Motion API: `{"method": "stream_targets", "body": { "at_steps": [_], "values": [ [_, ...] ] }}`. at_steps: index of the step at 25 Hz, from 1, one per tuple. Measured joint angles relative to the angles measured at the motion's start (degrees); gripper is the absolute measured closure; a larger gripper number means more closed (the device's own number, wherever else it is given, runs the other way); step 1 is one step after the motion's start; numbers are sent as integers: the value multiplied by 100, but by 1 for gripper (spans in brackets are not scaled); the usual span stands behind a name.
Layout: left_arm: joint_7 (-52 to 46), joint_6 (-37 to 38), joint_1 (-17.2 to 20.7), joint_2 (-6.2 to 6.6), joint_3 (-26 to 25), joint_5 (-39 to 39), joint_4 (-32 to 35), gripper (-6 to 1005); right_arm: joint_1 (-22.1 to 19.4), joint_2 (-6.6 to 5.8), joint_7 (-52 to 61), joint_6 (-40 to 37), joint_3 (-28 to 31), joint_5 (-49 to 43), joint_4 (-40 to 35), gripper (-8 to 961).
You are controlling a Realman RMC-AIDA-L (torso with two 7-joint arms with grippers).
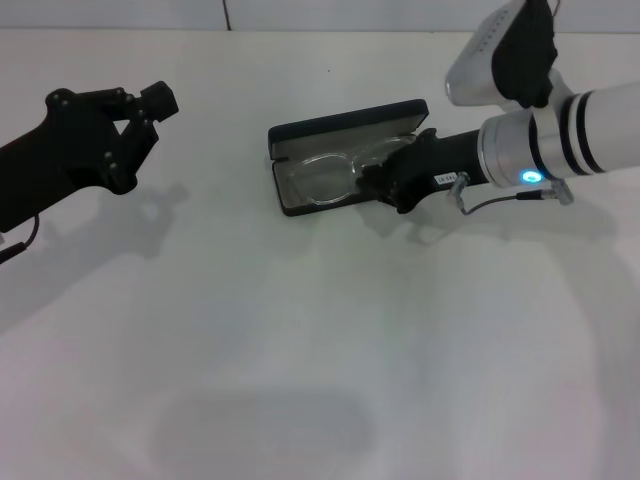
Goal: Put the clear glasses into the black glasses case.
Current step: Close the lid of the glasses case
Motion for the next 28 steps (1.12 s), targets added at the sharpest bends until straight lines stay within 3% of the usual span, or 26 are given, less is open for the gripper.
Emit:
{"method": "stream_targets", "body": {
  "at_steps": [18,28],
  "values": [
    [60,-5,-8,0,-61,-1,0,959,677,0,154,248,-53,69,822,856],
    [62,-22,-38,0,-61,-1,0,959,735,0,161,318,-55,72,878,856]
  ]
}}
